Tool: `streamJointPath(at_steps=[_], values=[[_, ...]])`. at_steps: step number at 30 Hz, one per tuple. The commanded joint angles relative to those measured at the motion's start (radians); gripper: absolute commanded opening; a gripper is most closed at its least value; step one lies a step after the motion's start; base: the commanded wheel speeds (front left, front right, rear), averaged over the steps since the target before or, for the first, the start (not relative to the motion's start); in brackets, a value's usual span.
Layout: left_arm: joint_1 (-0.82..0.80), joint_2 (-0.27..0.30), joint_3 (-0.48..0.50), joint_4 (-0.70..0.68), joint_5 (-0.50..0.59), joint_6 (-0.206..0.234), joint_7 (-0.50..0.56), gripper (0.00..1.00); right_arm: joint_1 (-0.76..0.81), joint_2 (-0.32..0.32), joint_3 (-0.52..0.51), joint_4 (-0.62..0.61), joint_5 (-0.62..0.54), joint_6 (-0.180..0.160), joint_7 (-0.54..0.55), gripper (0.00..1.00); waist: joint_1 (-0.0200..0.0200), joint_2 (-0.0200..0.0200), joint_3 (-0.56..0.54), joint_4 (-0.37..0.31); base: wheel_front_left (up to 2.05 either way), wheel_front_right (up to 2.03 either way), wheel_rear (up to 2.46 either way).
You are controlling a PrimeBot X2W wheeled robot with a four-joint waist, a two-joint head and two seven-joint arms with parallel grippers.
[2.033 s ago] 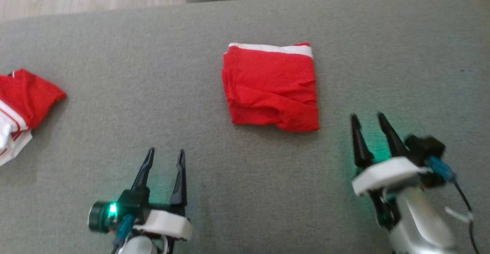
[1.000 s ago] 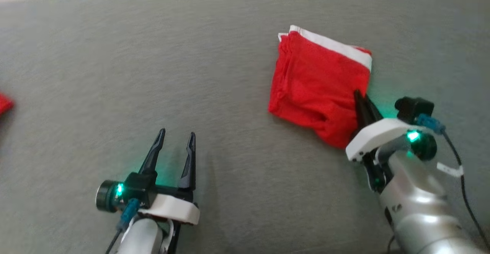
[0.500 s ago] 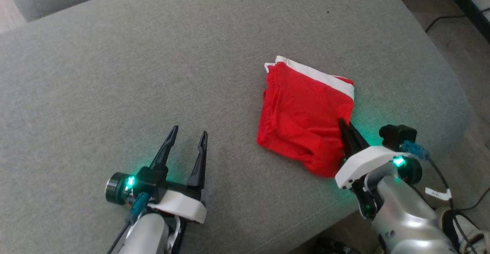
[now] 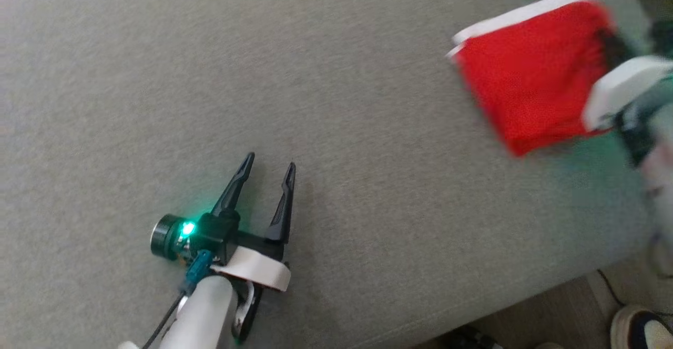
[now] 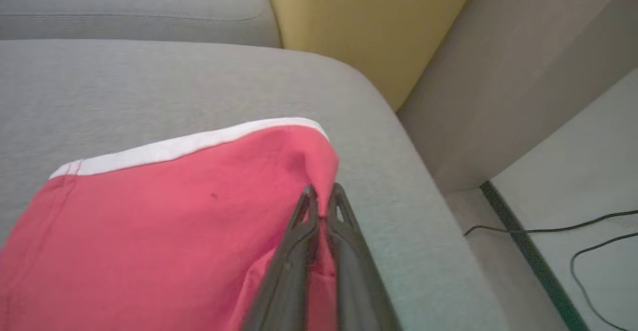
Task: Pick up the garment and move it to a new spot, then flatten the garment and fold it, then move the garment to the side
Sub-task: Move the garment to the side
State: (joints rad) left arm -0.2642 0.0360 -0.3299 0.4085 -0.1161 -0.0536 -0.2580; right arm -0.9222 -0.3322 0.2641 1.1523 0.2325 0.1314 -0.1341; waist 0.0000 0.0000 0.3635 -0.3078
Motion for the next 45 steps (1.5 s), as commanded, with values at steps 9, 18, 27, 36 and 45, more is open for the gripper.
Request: streamJointPath(at_steps=[9, 18, 27, 36, 45], values=[[-0.029, 0.015, 0.065, -0.013, 0.018, 0.001, -0.004, 1.00, -0.140, -0.161, -0.215, 0.096, -0.139, -0.001, -0.085, 1.00, 0.0000, 0.0000, 0.064, 0.072, 0.00, 0.00, 0.00], [-0.043, 0.014, 0.126, -0.031, 0.005, 0.034, -0.004, 1.00, -0.061, 0.076, -0.350, -0.264, -0.168, -0.001, -0.127, 1.00, 0.0000, 0.0000, 0.040, 0.075, 0.00, 0.00, 0.00], [-0.018, 0.014, 0.254, -0.072, -0.024, 0.085, -0.004, 1.00, 0.269, 0.250, -0.203, -0.671, -0.056, -0.001, -0.127, 1.00, 0.0000, 0.0000, -0.010, 0.142, 0.00, 0.00, 0.00], [0.043, 0.014, 0.347, -0.088, -0.024, 0.101, -0.004, 1.00, 0.510, 0.281, -0.133, -0.702, -0.028, -0.001, -0.128, 1.00, 0.0000, 0.0000, -0.052, 0.208, 0.00, 0.00, 0.00], [0.100, 0.014, 0.320, -0.074, -0.061, 0.119, -0.004, 1.00, 0.599, 0.282, -0.106, -0.666, -0.004, -0.001, -0.128, 1.00, 0.0000, 0.0000, -0.118, 0.258, 0.00, 0.00, 0.00]])
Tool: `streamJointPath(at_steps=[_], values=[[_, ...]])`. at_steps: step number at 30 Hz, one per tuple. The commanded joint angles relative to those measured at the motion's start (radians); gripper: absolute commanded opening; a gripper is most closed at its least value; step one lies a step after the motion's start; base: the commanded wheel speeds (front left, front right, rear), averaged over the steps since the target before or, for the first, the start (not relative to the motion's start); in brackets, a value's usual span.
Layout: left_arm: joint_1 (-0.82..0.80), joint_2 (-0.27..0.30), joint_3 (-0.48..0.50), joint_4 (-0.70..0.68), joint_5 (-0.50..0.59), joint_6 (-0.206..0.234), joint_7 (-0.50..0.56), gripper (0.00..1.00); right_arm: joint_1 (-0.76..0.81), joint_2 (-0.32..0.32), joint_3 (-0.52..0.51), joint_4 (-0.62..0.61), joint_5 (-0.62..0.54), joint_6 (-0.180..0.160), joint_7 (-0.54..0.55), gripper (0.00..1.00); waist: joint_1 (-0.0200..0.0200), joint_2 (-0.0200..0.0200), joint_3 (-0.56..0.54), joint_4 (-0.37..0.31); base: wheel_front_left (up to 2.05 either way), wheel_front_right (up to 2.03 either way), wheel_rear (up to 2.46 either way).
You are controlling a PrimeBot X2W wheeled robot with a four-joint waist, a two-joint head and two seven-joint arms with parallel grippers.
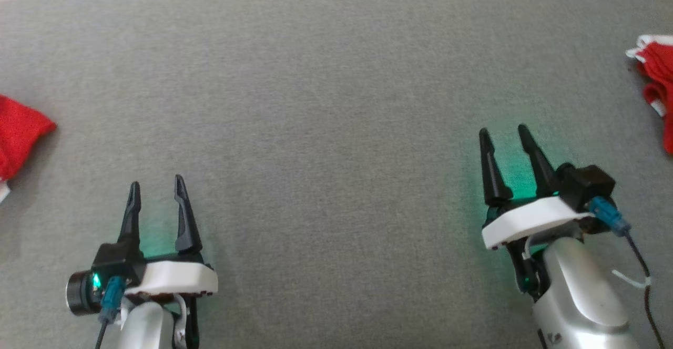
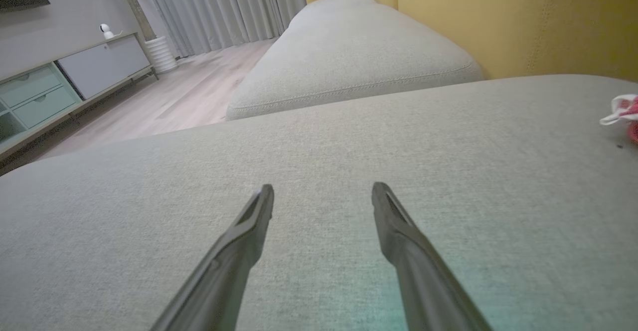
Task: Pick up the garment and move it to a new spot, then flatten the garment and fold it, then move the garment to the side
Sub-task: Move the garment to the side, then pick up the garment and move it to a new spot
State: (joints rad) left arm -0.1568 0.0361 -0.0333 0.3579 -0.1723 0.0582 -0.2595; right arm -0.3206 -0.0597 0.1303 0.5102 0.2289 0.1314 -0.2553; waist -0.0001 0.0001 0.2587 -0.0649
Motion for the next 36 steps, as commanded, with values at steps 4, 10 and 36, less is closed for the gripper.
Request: streamJointPath(at_steps=[4, 10, 36], values=[[0.009, 0.014, 0.004, -0.019, -0.014, 0.007, -0.002, 1.00, 0.017, 0.009, 0.037, -0.015, 0.003, -0.001, -0.006, 1.00, 0.0001, -0.0001, -0.034, 0.046, 0.00, 0.00, 0.00], [0.029, 0.014, -0.018, -0.020, -0.032, 0.012, -0.002, 1.00, 0.053, 0.009, 0.033, -0.018, -0.002, -0.001, -0.006, 1.00, 0.0001, -0.0001, -0.055, 0.107, 0.00, 0.00, 0.00], [0.004, 0.045, 0.195, 0.041, -0.080, -0.061, -0.002, 1.00, 0.032, 0.009, 0.160, -0.028, -0.066, -0.001, -0.006, 1.00, 0.0001, -0.0001, -0.039, 0.415, 0.00, 0.00, 0.00]])
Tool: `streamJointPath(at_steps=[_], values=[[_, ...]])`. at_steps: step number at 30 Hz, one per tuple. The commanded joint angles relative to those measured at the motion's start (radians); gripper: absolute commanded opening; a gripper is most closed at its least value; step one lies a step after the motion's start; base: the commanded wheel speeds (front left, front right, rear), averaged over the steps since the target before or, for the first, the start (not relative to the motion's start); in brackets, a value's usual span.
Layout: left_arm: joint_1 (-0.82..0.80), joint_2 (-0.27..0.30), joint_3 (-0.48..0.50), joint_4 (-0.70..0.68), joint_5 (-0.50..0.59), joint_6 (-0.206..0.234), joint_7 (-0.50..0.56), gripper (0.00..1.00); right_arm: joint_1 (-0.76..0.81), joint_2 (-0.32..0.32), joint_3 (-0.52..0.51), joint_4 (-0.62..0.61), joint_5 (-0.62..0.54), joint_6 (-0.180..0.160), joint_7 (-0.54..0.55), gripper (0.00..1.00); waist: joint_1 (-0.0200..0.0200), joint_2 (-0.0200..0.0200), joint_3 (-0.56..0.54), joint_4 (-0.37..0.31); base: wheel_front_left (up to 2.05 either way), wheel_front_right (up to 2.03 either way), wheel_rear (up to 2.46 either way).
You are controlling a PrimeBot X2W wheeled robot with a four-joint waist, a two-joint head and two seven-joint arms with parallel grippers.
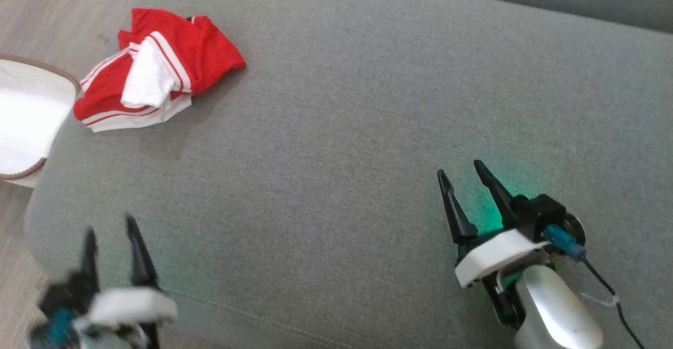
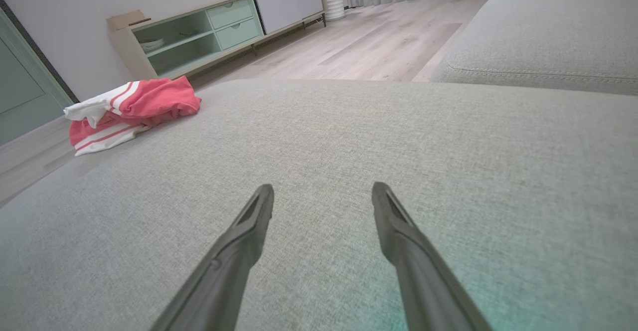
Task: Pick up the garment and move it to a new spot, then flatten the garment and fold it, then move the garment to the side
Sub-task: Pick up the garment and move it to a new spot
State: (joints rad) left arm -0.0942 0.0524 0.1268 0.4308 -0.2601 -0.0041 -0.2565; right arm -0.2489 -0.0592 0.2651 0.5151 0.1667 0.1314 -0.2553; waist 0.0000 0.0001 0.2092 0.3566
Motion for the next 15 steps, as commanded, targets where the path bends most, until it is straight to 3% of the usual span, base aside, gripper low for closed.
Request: streamJointPath(at_steps=[1, 8, 15], values=[[-0.088, 0.042, 0.045, -0.031, 0.014, -0.011, -0.005, 1.00, -0.046, 0.009, 0.029, -0.037, -0.010, -0.001, -0.006, 1.00, 0.0000, -0.0001, 0.020, -0.012, 0.00, 0.00, 0.00], [-0.347, 0.165, 0.062, 0.088, 0.002, -0.095, -0.004, 1.00, -0.091, 0.009, 0.054, -0.118, -0.028, -0.001, -0.006, 1.00, 0.0000, -0.0001, 0.116, -0.075, 0.00, 0.00, 0.00], [-0.566, 0.273, 0.028, 0.276, -0.036, -0.119, 0.090, 1.00, -0.132, -0.003, 0.085, -0.171, -0.033, -0.001, -0.006, 1.00, 0.0000, -0.0001, 0.212, -0.144, 0.00, 0.00, 0.00]])
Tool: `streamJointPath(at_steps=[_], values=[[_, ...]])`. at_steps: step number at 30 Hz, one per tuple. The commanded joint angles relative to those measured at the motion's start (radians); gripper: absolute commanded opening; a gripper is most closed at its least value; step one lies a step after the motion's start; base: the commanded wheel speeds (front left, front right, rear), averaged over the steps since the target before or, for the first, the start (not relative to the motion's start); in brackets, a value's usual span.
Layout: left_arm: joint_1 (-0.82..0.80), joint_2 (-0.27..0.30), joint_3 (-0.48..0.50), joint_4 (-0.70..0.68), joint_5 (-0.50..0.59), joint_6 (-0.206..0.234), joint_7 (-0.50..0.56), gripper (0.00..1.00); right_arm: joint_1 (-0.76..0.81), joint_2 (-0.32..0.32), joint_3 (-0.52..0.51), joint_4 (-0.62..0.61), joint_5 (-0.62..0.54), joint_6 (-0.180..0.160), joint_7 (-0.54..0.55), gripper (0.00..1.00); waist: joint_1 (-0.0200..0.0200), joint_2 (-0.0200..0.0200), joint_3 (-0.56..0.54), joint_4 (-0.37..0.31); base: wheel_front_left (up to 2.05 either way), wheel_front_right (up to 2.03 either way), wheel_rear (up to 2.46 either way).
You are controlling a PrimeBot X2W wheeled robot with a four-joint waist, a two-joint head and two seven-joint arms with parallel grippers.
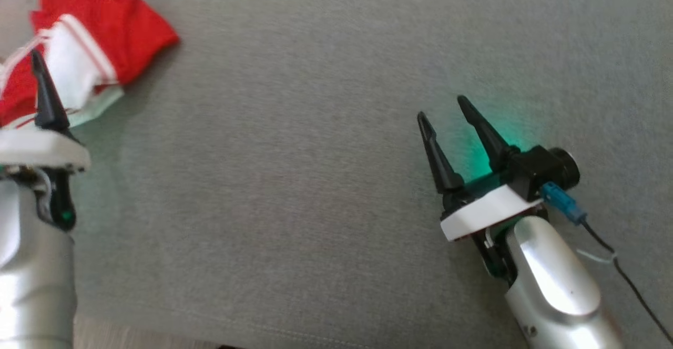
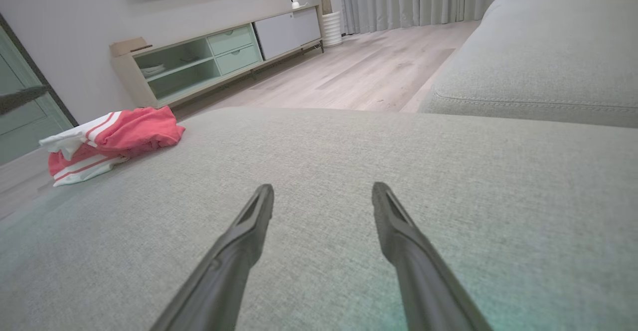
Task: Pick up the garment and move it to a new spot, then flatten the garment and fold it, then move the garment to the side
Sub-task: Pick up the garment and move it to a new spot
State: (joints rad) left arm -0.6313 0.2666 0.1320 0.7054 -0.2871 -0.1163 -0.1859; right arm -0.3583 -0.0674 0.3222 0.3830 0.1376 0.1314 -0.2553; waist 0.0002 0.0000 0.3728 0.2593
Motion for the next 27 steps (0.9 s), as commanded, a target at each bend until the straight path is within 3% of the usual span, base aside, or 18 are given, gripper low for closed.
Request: streamJointPath(at_steps=[1, 5, 10, 11, 12, 21, 27], values=[[-0.048, 0.067, 0.019, 0.029, -0.017, -0.008, 0.044, 1.00, -0.027, 0.003, 0.031, -0.041, -0.002, -0.001, -0.006, 1.00, -0.0002, 0.0000, 0.059, -0.057, 0.00, 0.00, 0.00], [-0.091, 0.085, 0.021, 0.112, -0.039, -0.008, 0.108, 1.00, -0.041, -0.003, 0.034, -0.050, 0.003, -0.001, -0.006, 1.00, -0.0002, 0.0000, 0.087, -0.081, 0.00, 0.00, 0.00], [-0.122, 0.099, 0.019, 0.219, -0.035, 0.036, 0.156, 1.00, -0.045, -0.014, 0.034, -0.061, 0.013, -0.001, -0.006, 1.00, -0.0002, 0.0000, 0.109, -0.102, 0.00, 0.00, 0.00], [-0.126, 0.102, 0.016, 0.226, -0.029, 0.043, 0.142, 0.62, -0.044, -0.016, 0.034, -0.061, 0.015, -0.001, -0.006, 1.00, -0.0002, 0.0000, 0.109, -0.104, 0.00, 0.00, 0.00], [-0.128, 0.105, 0.011, 0.227, -0.021, 0.049, 0.118, 0.00, -0.041, -0.015, 0.032, -0.061, 0.018, -0.001, -0.006, 1.00, -0.0002, 0.0000, 0.106, -0.106, 0.00, 0.00, 0.00], [-0.208, 0.093, -0.087, 0.128, 0.047, 0.020, -0.040, 0.00, -0.005, 0.003, 0.018, -0.053, 0.051, -0.001, -0.006, 1.00, -0.0002, 0.0000, 0.007, -0.127, 0.00, 0.00, 0.00], [-0.249, 0.028, -0.206, -0.027, 0.059, -0.008, -0.057, 0.00, 0.030, 0.014, 0.015, -0.022, 0.072, -0.001, -0.006, 1.00, -0.0002, 0.0000, -0.081, -0.215, 0.00, 0.00, 0.00]])
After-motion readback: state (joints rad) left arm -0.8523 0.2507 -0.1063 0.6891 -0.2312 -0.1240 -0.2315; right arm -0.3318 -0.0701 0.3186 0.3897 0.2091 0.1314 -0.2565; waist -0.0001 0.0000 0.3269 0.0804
